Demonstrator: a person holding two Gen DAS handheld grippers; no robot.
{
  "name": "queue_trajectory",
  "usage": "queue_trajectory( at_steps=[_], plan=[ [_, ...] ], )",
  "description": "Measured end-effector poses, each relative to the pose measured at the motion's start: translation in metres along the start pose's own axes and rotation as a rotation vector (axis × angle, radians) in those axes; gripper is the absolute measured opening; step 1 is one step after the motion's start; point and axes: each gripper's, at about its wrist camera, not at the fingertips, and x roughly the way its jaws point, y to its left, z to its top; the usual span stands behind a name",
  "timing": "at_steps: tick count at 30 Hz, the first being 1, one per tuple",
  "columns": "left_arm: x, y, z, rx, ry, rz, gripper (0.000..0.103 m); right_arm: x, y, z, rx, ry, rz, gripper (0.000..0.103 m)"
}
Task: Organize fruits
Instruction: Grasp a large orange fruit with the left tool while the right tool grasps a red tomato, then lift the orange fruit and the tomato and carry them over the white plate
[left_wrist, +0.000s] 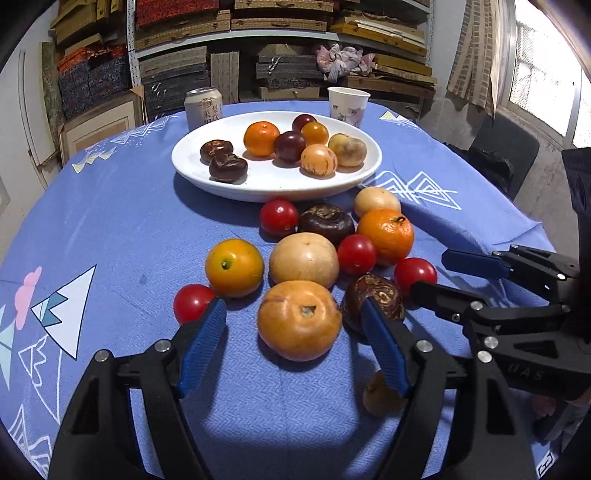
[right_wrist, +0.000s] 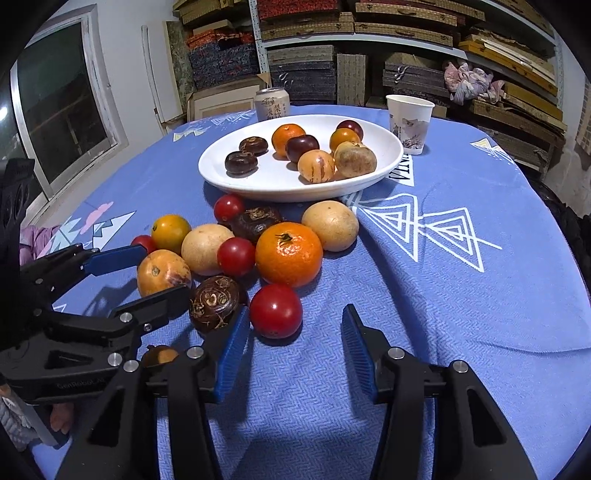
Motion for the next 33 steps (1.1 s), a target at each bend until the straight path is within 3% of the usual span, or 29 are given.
queue_trajectory(
  at_steps=[6,9,13,18,23,29,33],
  plan=[
    [-0.001,-0.001,-0.004,0.045,0.001,0.036,0.065,0.003,0.007,0.002,-0.022,0.007,0.005,0.046],
    [0.009,-0.001,-0.001,0.049,0.044,-0.012,0.051,0.006,0.012,0.004,-0.032,0.014,0.003,0.040],
    [0.012,0.001,-0.001,0.044,0.062,-0.046,0.044,0.006,0.017,0.004,-0.030,0.008,0.002,0.032],
    [0.012,0.002,-0.002,0.041,0.064,-0.068,0.043,0.006,0.018,0.003,-0.005,0.009,-0.009,0.032],
    [0.003,0.001,-0.006,0.053,0.051,-0.088,0.042,-0.001,0.027,-0.002,0.026,0.003,-0.090,0.031],
    [-0.026,-0.005,-0.012,0.090,-0.030,-0.106,0.043,-0.035,0.013,-0.017,0.165,-0.024,-0.106,0.031],
    [-0.041,-0.003,-0.013,0.084,-0.070,-0.109,0.042,-0.059,0.013,-0.023,0.175,-0.042,-0.135,0.031]
  ],
)
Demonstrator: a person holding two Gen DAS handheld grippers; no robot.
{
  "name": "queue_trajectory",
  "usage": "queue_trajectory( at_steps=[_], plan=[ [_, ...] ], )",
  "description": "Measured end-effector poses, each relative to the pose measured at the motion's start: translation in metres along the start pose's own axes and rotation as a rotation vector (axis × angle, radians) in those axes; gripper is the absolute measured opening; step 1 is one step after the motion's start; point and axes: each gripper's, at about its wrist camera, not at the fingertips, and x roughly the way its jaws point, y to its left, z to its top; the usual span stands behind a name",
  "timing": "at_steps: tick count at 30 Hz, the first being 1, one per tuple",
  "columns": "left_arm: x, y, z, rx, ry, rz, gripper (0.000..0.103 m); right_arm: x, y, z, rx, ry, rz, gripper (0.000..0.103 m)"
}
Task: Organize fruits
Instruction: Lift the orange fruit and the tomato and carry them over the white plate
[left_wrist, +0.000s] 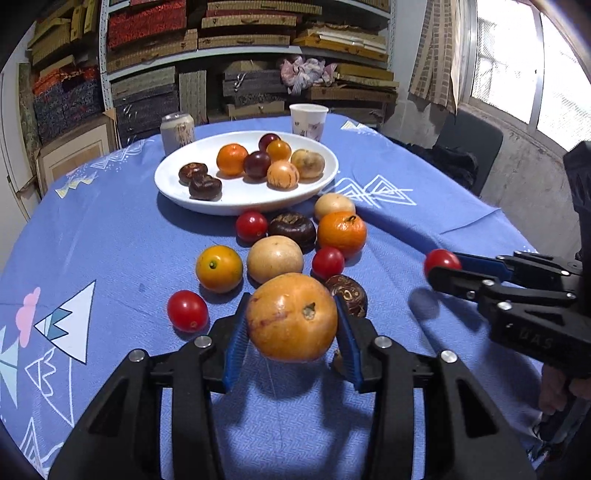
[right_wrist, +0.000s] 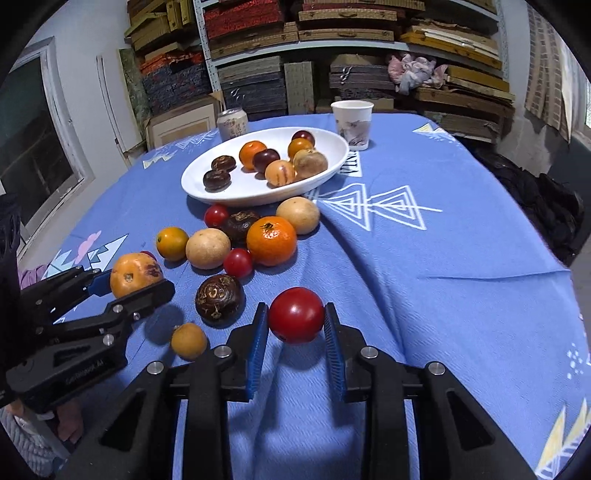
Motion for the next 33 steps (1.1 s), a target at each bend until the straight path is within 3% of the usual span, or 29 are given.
queue_trajectory(
  at_steps=[9,16,20,25,33],
  plan=[
    [-0.026,0.026,0.009,-0.090,-0.086,0.041,0.042,-0.032,-0.001,0.001,-0.006,-0.086,0.033,0.031],
    [-0.024,0.053,0.014,-0.182,-0.078,0.063,0.042,-0.030,-0.020,0.006,0.017,-0.117,0.101,0.031],
    [-0.022,0.055,0.015,-0.178,-0.088,0.087,0.042,-0.020,-0.028,0.018,0.001,-0.118,0.123,0.031],
    [-0.009,0.059,0.035,-0.178,-0.058,0.132,0.042,-0.006,-0.032,0.053,-0.038,-0.108,0.134,0.031],
    [0.022,0.064,0.121,-0.168,-0.085,0.163,0.042,0.030,-0.031,0.152,-0.026,-0.131,0.160,0.031]
  ],
)
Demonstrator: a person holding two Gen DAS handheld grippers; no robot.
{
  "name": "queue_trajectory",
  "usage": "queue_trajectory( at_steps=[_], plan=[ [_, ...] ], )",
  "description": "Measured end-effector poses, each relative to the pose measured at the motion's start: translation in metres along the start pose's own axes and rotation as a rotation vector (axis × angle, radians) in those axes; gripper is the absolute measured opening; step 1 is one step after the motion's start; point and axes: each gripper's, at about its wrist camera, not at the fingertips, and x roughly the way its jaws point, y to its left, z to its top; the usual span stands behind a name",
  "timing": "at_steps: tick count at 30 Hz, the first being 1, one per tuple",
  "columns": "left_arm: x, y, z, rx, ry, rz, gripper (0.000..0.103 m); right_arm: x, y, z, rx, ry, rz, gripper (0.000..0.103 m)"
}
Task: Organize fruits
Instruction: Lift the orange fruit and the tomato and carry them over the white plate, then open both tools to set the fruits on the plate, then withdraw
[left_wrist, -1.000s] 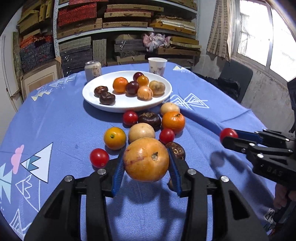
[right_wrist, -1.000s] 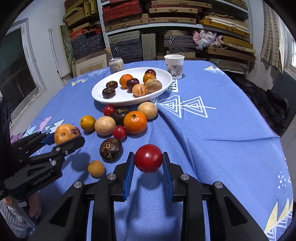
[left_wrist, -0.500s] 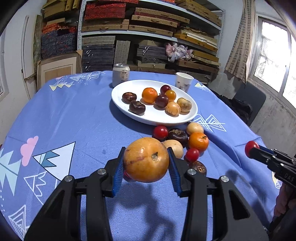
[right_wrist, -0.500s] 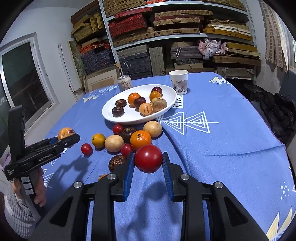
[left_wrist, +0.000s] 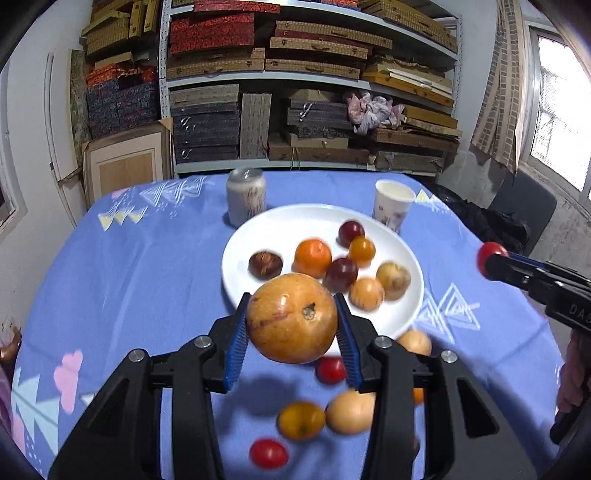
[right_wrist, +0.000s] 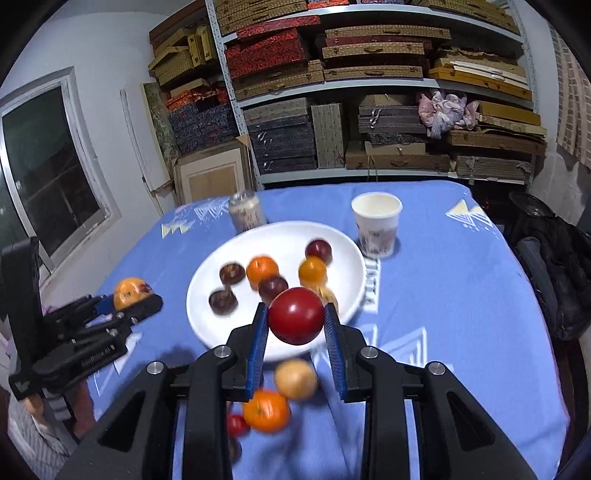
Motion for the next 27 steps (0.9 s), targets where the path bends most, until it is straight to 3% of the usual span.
queue_trajectory(
  at_steps=[3,8,16,22,24,27],
  plan=[
    [0.021,-0.006,0.016,-0.017,0.010,-0.028,0.043,0.029,0.001,0.022,0.021,0.008,0.034,0.031],
    [0.063,-0.012,0.009,-0.011,0.085,-0.058,0.042,0.084,0.006,0.040,0.034,0.055,0.055,0.031],
    [0.105,-0.013,-0.008,0.002,0.188,-0.082,0.042,0.138,0.014,0.037,0.007,0.141,0.060,0.031],
    [0.111,-0.025,-0.012,0.047,0.186,-0.077,0.044,0.146,0.009,0.032,0.013,0.150,0.020,0.033],
    [0.109,-0.026,-0.012,0.052,0.168,-0.067,0.054,0.148,0.006,0.031,0.025,0.159,0.028,0.033],
    [0.102,-0.027,-0.008,0.049,0.137,-0.064,0.058,0.146,0.006,0.031,0.023,0.153,0.032,0.033]
  ],
)
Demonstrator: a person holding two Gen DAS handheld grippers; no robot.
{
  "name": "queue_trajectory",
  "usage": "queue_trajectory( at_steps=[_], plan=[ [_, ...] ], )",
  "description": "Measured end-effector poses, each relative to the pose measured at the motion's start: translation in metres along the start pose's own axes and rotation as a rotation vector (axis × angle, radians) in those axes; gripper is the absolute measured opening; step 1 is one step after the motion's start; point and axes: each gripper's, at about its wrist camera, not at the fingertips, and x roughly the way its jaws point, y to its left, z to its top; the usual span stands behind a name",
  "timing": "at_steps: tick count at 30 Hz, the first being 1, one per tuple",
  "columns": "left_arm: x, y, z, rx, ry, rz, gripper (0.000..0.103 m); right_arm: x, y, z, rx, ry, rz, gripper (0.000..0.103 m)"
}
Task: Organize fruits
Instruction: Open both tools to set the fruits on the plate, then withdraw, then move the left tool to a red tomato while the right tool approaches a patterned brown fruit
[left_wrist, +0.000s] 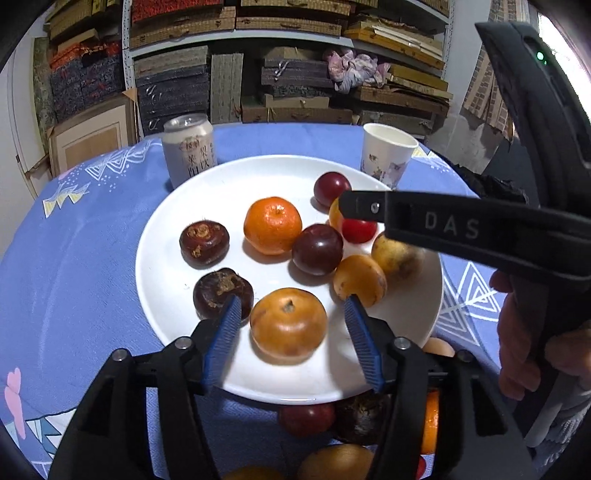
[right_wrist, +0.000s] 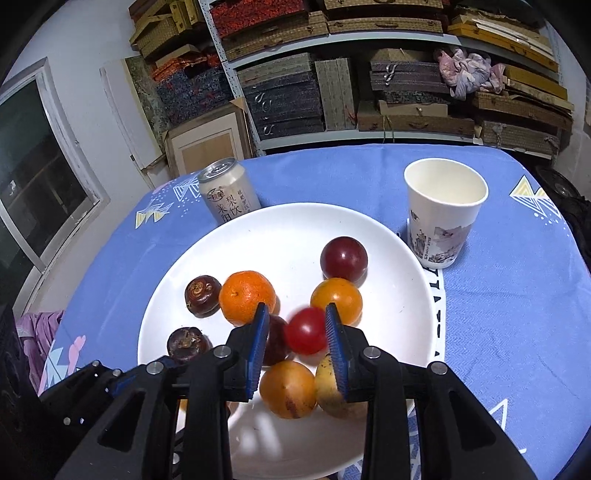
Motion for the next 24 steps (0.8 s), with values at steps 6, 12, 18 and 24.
queue_trajectory(
  at_steps=[6,12,18,24],
  plan=[
    [-0.007,0.006,0.003,-0.021,-0.009,0.008,0.058,-0.017,0.001,0.002,0.000,-0.035,0.015,0.033],
    [-0.055,0.029,0.003,-0.090,-0.078,0.055,0.060,-0.068,0.012,0.003,-0.009,-0.123,0.031,0.044],
    [-0.106,0.062,-0.050,-0.188,-0.117,0.148,0.074,-0.131,0.032,-0.044,-0.086,-0.183,-0.002,0.058],
    [-0.116,0.081,-0.104,-0.247,-0.055,0.213,0.074,-0.159,0.022,-0.134,-0.054,-0.226,-0.069,0.066]
  ],
)
